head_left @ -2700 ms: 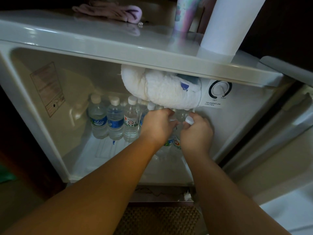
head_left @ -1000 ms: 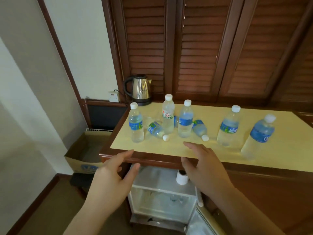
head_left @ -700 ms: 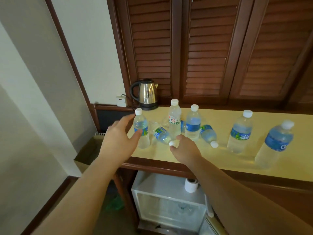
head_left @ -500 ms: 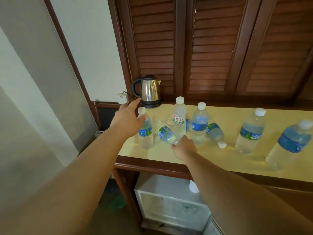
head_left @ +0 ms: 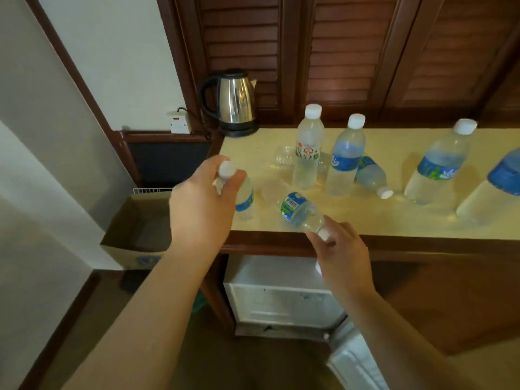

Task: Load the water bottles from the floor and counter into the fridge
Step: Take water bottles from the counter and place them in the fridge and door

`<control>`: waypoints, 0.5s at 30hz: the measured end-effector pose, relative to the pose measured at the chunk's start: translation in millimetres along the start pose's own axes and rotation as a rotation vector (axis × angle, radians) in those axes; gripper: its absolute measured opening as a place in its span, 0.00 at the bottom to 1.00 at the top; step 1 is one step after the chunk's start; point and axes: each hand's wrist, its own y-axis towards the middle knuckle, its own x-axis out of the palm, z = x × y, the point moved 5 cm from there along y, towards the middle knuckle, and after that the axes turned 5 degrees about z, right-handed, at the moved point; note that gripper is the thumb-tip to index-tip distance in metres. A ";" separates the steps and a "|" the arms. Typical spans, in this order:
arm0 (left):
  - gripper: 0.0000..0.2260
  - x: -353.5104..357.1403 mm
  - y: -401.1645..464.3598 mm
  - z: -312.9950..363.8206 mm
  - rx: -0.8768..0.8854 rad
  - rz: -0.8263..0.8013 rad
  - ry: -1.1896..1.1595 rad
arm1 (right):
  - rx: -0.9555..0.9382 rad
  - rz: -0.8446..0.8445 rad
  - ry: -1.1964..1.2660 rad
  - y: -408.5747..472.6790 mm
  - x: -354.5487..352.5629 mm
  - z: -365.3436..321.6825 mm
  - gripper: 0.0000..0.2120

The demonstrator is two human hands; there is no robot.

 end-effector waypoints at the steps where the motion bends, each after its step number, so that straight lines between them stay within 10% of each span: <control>1: 0.15 -14.0 -18.9 0.0 -0.013 0.026 -0.027 | 0.010 0.020 0.027 -19.5 -13.8 1.3 0.19; 9: 0.13 -65.7 -171.8 -34.1 -0.059 -0.142 -0.122 | -0.034 0.265 0.054 -172.3 -92.6 13.6 0.18; 15: 0.11 -11.7 -248.8 -80.8 -0.217 -0.256 -0.123 | 0.039 0.083 0.067 -221.9 -30.1 54.4 0.14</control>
